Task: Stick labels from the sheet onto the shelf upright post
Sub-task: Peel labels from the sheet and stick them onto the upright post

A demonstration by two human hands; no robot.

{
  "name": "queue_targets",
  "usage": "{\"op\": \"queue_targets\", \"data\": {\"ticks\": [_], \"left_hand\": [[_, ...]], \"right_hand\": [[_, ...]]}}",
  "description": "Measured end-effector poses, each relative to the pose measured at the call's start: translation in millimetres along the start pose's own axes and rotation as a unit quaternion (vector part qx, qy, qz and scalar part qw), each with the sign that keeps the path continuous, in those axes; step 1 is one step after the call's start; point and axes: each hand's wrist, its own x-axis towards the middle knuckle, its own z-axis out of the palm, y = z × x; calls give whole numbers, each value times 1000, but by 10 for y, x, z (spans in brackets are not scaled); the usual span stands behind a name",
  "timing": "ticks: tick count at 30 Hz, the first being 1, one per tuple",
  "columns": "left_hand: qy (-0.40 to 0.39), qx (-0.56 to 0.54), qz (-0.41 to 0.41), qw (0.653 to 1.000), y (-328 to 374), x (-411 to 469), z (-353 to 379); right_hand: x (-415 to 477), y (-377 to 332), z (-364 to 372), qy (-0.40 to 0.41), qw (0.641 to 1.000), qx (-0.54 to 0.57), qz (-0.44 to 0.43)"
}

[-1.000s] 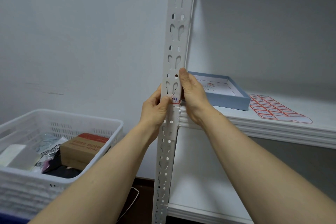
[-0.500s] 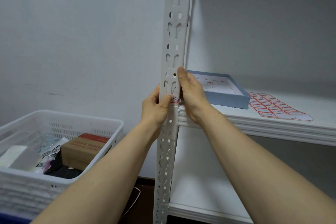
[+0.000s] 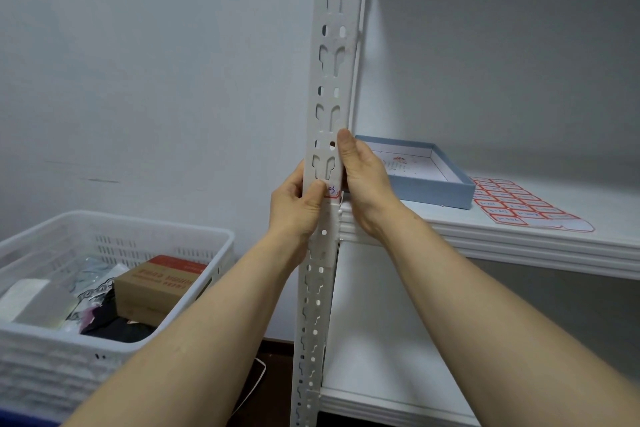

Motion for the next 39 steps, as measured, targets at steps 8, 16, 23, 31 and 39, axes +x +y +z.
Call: {"op": "queue_targets", "data": {"ticks": [8, 16, 23, 31, 39], "left_hand": [[-8, 7, 14, 1000, -8, 12, -13], [-13, 8, 17, 1000, 13, -9, -13], [-21, 3, 13, 1000, 32, -25, -16], [-21, 5, 17, 1000, 32, -25, -21], [-23, 1, 19, 1000, 23, -19, -28]], "right_hand": [[-15, -8, -2, 0, 1000, 3, 5], [-16, -7, -5, -3, 1000, 8, 8], [-9, -3, 1, 1, 1000, 4, 7], [-20, -16, -4, 0, 1000, 6, 13], [-24, -21, 1, 0, 1000, -1, 10]]}}
